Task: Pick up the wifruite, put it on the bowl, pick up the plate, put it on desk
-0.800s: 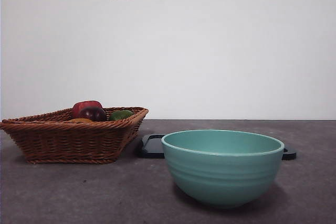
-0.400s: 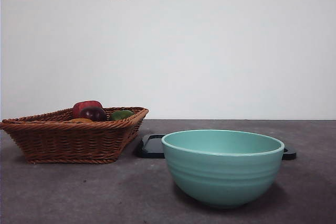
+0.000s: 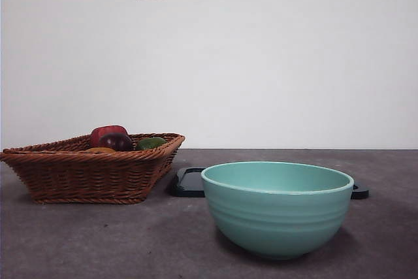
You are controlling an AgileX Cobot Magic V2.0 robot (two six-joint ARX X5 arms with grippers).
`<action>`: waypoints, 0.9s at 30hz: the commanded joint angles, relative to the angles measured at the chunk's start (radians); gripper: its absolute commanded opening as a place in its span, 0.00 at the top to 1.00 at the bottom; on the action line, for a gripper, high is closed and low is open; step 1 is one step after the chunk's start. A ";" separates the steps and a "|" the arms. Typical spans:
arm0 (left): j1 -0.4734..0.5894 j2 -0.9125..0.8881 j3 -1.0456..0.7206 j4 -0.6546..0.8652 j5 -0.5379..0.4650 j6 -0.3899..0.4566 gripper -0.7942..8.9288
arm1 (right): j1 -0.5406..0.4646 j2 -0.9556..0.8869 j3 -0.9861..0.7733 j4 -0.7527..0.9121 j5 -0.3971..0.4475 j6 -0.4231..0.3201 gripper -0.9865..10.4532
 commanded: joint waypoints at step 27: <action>0.003 0.000 -0.021 -0.006 -0.005 0.010 0.90 | 0.028 -0.002 -0.005 -0.019 0.007 -0.032 0.90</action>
